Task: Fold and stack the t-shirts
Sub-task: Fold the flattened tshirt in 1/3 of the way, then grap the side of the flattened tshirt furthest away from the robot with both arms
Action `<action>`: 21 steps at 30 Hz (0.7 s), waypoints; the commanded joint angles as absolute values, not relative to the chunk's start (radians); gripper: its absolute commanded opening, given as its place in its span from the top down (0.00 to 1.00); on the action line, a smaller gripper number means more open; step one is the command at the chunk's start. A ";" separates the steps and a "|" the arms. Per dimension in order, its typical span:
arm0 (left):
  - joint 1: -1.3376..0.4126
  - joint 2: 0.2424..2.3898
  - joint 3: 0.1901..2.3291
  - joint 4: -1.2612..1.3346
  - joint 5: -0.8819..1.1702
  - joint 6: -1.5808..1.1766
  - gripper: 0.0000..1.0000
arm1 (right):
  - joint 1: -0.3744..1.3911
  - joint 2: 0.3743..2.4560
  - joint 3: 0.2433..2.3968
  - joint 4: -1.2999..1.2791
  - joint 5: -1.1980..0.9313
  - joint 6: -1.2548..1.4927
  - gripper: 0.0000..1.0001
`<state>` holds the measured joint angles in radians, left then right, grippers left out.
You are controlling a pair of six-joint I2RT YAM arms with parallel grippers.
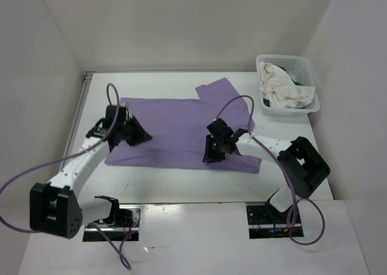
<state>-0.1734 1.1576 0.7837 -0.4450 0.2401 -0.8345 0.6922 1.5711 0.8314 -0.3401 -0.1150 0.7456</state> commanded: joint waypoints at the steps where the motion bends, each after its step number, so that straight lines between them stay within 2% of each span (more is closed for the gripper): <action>1: -0.105 1.288 0.991 -0.322 0.186 -0.721 0.82 | 0.680 1.526 0.992 -0.411 -0.123 0.674 0.69; 3: -0.010 1.434 1.095 -0.235 0.251 -0.721 0.78 | 0.631 1.526 1.038 -0.411 -0.123 0.644 0.69; 6: 0.060 1.629 1.227 -0.202 0.232 -0.712 0.73 | 0.568 1.540 1.101 -0.400 -0.132 0.618 0.84; 9: 0.100 1.794 1.382 -0.206 0.154 -0.670 0.71 | 0.529 1.578 1.185 -0.382 -0.088 0.588 0.91; 11: 0.100 1.888 1.458 -0.216 0.076 -0.629 0.67 | 0.509 1.627 1.227 -0.382 -0.077 0.572 0.91; 13: 0.110 1.974 1.505 -0.225 0.035 -0.600 0.62 | 0.497 1.673 1.281 -0.373 -0.077 0.560 0.87; 14: 0.120 2.000 1.528 -0.238 0.016 -0.589 0.56 | 0.482 1.686 1.295 -0.364 -0.077 0.549 0.87; 17: 0.129 2.084 1.607 -0.238 -0.041 -0.565 0.48 | 0.445 1.732 1.353 -0.354 -0.104 0.531 0.87; 21: 0.129 2.195 1.729 -0.262 -0.106 -0.536 0.46 | 0.422 1.775 1.387 -0.345 -0.127 0.520 0.83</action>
